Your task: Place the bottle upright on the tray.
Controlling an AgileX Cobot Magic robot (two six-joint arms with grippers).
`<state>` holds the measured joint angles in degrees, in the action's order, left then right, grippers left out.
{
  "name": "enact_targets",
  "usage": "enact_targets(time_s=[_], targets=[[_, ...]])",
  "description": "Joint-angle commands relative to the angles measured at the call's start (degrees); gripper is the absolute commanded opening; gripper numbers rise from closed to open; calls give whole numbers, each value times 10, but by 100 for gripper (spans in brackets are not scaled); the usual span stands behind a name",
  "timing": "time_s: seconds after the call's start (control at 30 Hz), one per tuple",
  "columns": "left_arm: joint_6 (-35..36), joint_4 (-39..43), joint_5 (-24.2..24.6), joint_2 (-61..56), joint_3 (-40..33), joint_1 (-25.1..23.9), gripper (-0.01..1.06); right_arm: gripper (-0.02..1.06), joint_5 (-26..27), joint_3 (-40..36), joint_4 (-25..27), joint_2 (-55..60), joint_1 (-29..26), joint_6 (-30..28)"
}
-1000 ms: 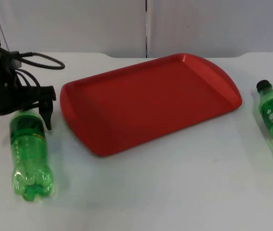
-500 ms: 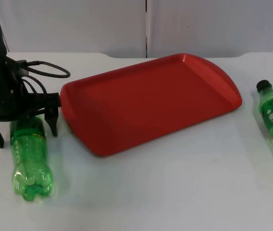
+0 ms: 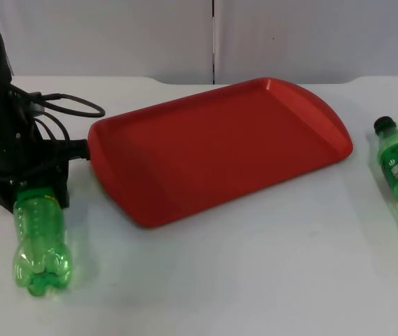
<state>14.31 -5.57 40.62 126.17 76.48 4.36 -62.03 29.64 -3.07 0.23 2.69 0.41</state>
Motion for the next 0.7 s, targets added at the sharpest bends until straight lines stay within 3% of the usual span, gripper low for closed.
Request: enact_targets(time_s=[0.0, 0.27, 0.67], targets=[[-4, -2, 1, 4, -1, 3, 0, 88, 3, -1, 3, -2, -3, 2], [-4, -2, -3, -34, -1, 3, 0, 88, 3, -1, 3, -2, -3, 2], [-5, -21, 12, -242, -2, 3, 0, 88, 3, -1, 3, -2, -3, 2]])
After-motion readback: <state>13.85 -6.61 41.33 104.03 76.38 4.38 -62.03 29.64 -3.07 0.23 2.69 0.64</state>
